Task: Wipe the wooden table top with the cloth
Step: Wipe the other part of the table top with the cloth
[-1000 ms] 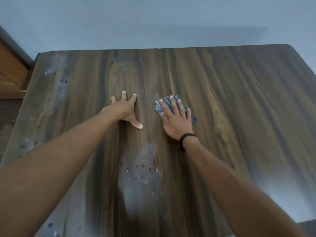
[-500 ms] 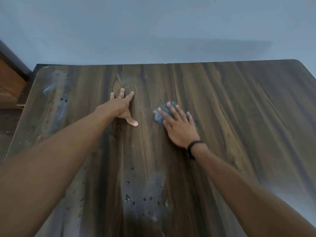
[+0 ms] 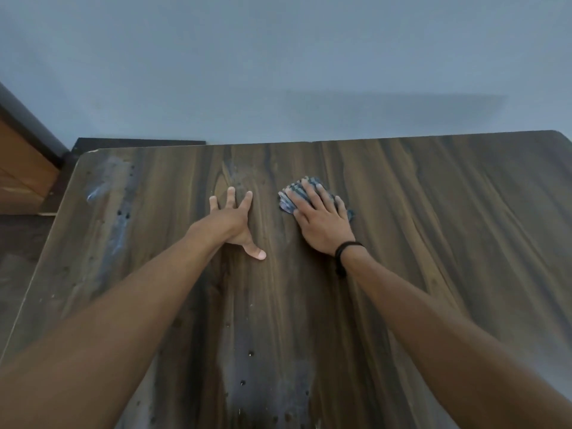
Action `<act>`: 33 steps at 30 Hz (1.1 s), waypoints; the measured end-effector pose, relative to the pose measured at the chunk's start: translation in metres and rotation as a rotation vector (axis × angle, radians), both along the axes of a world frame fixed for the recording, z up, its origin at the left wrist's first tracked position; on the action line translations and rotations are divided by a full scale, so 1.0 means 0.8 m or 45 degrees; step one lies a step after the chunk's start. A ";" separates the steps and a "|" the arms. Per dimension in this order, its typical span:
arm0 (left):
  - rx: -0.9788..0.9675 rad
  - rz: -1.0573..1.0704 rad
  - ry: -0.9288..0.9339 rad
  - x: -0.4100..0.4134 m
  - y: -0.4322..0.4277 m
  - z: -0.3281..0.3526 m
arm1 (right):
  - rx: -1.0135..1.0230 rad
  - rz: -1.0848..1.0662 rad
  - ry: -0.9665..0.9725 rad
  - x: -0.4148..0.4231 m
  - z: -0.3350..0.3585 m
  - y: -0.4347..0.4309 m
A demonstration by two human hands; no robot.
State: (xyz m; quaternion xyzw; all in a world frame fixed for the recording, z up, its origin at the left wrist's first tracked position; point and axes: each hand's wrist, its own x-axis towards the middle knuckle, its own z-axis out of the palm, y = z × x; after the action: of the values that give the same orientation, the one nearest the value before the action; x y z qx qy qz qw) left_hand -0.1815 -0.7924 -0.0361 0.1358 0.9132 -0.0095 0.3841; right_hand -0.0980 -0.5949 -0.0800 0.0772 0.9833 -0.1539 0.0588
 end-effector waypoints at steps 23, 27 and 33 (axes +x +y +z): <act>0.068 0.109 0.061 -0.055 -0.020 0.004 | -0.081 -0.101 -0.049 -0.177 0.016 0.025; 0.069 0.092 0.066 -0.054 -0.019 0.004 | -0.020 0.199 0.026 -0.160 0.003 0.008; 0.049 0.108 0.066 -0.053 -0.016 0.004 | -0.013 0.128 0.017 -0.161 0.012 -0.020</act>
State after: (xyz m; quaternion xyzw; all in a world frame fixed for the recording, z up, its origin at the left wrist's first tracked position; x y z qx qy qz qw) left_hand -0.2241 -0.8055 -0.0325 0.1041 0.9278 0.0209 0.3577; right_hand -0.2271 -0.6108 -0.0702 0.0263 0.9855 -0.1564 0.0602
